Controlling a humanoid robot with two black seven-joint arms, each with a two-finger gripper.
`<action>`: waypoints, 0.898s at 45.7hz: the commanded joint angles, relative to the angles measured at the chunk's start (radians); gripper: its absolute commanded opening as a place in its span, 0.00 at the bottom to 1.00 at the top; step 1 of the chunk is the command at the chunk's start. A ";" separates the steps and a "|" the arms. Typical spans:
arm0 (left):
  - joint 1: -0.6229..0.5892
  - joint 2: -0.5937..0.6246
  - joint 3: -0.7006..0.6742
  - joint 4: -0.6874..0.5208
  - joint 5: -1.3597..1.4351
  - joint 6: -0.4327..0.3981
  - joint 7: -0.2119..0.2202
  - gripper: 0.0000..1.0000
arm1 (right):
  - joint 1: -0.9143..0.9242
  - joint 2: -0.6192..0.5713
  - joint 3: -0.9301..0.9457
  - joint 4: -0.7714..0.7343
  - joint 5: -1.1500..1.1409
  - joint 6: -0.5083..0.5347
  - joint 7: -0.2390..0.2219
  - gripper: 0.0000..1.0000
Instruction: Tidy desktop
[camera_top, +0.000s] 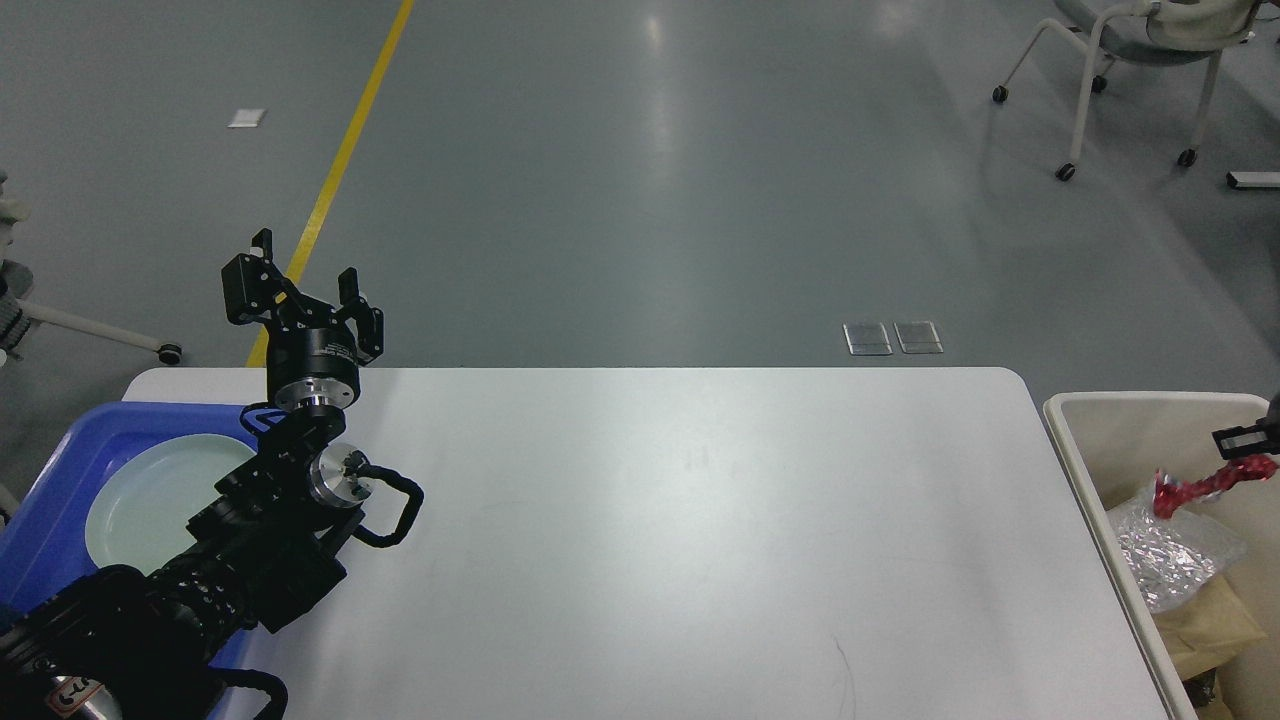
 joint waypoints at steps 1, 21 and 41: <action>0.000 0.000 0.000 0.000 0.000 0.000 0.000 1.00 | -0.001 0.005 -0.005 0.000 0.000 0.000 0.000 1.00; 0.000 0.001 0.000 0.000 0.000 0.000 0.000 1.00 | 0.076 0.054 0.018 0.020 0.342 0.017 0.001 1.00; 0.000 0.000 0.000 0.000 0.000 0.000 0.000 1.00 | 0.142 0.234 0.411 -0.092 0.880 -0.001 -0.005 1.00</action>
